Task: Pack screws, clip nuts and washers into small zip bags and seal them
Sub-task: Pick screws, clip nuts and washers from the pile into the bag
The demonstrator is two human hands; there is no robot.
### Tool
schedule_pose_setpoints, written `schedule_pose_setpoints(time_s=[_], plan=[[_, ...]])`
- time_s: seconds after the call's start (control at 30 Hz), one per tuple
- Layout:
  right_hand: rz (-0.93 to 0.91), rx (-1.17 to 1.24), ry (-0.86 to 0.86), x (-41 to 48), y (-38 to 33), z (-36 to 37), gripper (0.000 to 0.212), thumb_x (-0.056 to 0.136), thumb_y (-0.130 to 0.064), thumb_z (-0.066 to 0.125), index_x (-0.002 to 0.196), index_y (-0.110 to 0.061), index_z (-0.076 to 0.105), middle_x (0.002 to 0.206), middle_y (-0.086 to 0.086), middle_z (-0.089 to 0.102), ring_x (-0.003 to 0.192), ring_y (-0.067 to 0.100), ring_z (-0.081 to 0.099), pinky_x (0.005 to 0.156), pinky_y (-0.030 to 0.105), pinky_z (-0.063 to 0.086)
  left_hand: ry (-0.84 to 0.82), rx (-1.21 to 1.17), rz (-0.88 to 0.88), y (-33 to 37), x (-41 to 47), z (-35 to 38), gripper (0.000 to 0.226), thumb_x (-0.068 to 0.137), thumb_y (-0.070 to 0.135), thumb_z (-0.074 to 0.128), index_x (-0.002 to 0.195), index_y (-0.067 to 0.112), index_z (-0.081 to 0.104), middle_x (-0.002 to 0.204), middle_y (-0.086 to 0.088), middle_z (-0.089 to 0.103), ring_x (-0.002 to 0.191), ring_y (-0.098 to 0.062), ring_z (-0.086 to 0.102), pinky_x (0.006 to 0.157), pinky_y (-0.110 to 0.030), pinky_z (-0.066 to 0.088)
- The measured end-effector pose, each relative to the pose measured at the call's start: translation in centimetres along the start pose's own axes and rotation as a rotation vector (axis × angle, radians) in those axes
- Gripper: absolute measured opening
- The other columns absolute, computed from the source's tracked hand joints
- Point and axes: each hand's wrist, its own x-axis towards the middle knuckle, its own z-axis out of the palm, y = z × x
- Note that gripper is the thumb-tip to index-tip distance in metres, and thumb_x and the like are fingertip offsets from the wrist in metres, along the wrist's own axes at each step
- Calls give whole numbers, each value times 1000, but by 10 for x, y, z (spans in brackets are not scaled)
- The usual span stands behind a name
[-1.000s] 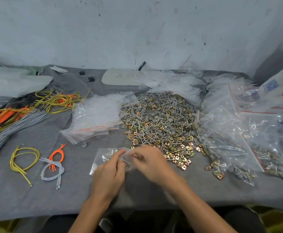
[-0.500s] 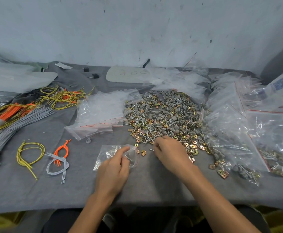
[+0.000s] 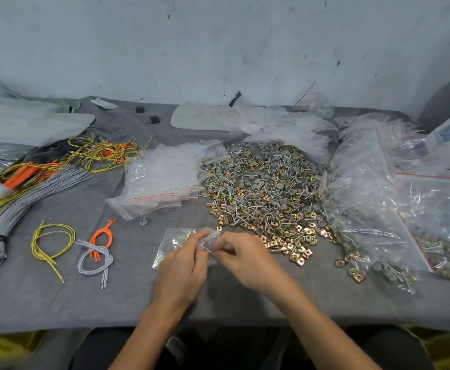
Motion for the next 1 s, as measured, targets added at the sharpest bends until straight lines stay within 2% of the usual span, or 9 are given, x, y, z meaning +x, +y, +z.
schedule_pose_setpoints(time_s=[0.17,0.23,0.3,0.37,0.5,0.6,0.7,0.9,1.0], plan=[[-57,3,-13,0,-5,17,24,98,-20,61,121,-25,67,115,-6,73,110,12,66,98,35,51,14,1,-2,-2,0,1,45,92,35,37,131,32,61,100,4,76,90,-22,68,75,-37,51],[-100,61,39,-4,-2,14,23,97,-20,63,118,-27,69,112,-10,73,106,2,66,94,26,51,25,6,-6,-3,0,1,45,92,36,36,130,35,61,91,4,75,84,-22,67,69,-34,45],[-100,51,173,-5,7,4,14,95,-19,65,106,-26,72,100,-13,73,87,-4,64,81,24,51,36,17,-9,-2,0,1,45,91,36,36,128,36,61,79,2,71,76,-21,63,65,-32,38],[-22,-86,249,0,20,-13,8,96,-22,64,99,-26,70,96,-14,69,83,1,62,77,28,50,40,8,-18,0,1,1,45,91,35,36,127,35,62,67,5,63,68,-17,58,64,-32,36],[154,-478,126,12,37,-35,11,100,-31,54,100,-26,64,102,-8,59,98,19,58,81,38,50,34,-4,-28,1,1,0,45,91,35,36,127,34,63,58,18,54,61,-4,53,57,-30,34],[125,-565,68,15,38,-33,15,103,-28,46,103,-20,59,105,-1,57,99,25,58,80,41,52,31,-1,-26,2,0,-1,45,91,34,37,128,35,63,62,23,58,65,-1,56,55,-24,34],[54,-654,39,16,39,-30,14,104,-23,42,107,-17,54,109,3,55,101,27,55,77,39,48,30,5,-39,3,1,-1,44,91,34,38,127,36,63,54,17,53,60,-1,54,57,-30,34],[48,-609,-6,18,39,-30,13,103,-19,42,107,-12,52,111,5,53,102,25,49,86,37,44,18,7,-40,4,0,-3,44,91,33,37,127,35,63,59,20,57,62,-3,55,53,-25,33],[18,-483,80,13,37,-32,9,104,-22,46,102,-18,54,106,-2,53,99,19,49,85,33,42,21,0,-46,3,1,-2,44,92,33,37,127,36,63,54,18,53,60,-3,54,55,-28,34]])
